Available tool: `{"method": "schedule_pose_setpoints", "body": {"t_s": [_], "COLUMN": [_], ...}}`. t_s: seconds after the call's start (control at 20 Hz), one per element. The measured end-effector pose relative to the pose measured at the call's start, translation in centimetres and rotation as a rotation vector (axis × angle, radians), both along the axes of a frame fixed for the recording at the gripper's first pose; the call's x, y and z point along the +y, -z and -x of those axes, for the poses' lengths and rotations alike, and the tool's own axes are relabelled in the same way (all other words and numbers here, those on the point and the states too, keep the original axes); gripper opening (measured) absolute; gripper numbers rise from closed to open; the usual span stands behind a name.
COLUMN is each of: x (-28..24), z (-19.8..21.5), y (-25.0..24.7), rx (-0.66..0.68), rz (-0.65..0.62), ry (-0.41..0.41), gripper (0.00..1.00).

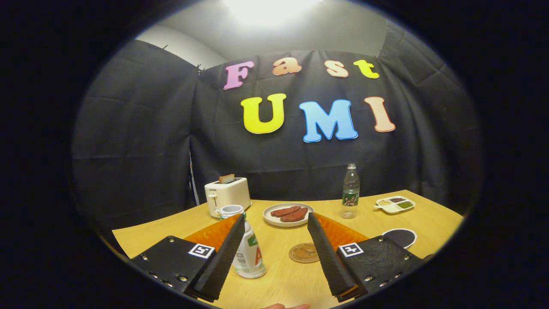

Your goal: Take the bottle from table, then pour the juice into the cup, finally place the bottle on the coaster

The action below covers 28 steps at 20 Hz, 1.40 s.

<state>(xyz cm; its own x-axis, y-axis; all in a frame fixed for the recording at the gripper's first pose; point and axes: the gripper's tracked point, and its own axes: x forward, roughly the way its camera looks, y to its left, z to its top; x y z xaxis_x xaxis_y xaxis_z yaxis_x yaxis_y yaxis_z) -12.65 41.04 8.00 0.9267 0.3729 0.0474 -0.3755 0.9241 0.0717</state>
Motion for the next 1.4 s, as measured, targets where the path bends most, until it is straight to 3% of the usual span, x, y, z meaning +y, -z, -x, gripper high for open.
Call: {"method": "schedule_pose_setpoints", "body": {"t_s": [0.4, 1.05, 1.4], "x": [4.5, 8.0, 7.8], "z": [-0.9, -4.3, -4.2], "y": [3.6, 9.9, 9.5], "rx": [0.043, 0.137, 0.103], "rz": [0.024, 0.064, 0.072], "ry": [-0.07, -0.099, -0.077], "gripper": [0.9, 0.9, 0.71]}}
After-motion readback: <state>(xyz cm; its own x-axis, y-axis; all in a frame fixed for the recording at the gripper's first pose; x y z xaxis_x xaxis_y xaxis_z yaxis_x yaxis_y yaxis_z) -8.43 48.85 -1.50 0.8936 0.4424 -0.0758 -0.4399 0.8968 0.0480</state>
